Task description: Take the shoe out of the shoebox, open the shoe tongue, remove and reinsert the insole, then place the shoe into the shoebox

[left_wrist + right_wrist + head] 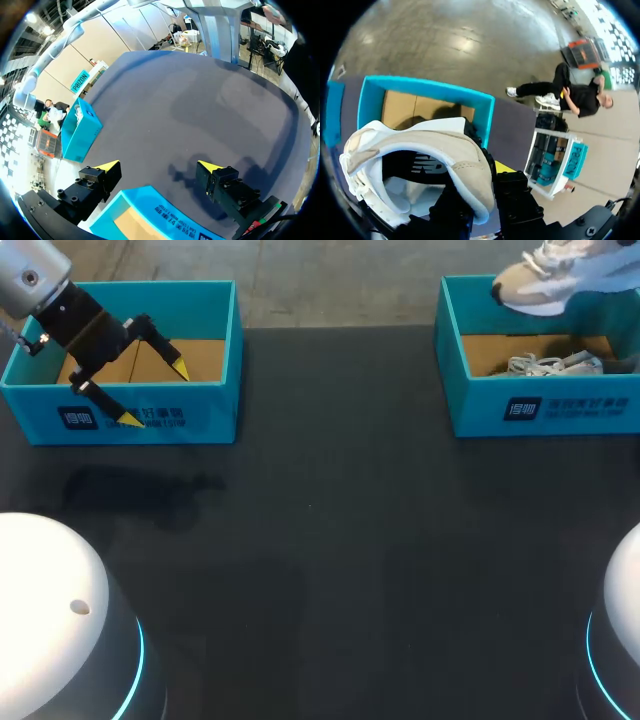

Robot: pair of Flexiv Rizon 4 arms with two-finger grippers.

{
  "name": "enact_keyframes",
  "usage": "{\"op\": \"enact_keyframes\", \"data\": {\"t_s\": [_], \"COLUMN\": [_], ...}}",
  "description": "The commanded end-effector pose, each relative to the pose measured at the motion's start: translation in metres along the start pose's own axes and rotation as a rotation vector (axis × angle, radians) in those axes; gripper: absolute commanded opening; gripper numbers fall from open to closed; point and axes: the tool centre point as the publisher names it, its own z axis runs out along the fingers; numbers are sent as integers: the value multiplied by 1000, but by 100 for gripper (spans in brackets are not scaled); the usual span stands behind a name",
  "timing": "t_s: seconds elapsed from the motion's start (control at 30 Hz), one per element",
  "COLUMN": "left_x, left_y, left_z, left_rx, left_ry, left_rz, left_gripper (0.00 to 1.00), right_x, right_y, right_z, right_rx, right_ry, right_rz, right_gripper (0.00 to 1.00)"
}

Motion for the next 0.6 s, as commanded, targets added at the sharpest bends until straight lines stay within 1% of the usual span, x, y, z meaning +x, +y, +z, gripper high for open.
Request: {"op": "enact_keyframes", "data": {"t_s": [0.03,0.4,0.53,0.6], "left_x": [-1,-1,-1,-1], "left_y": [1,1,1,1], "left_z": [0,0,0,0], "left_rx": [0,0,0,0], "left_ry": [4,4,4,4], "left_rz": [1,1,1,1], "left_gripper": [100,100,100,100], "right_x": [-4,-4,-2,-1], "right_y": [10,10,8,7], "right_z": [-3,-3,5,7], "right_rx": [99,99,117,109], "right_ry": [23,23,25,40], "right_rz": [188,188,197,213], "right_gripper": [0,0,0,0]}}
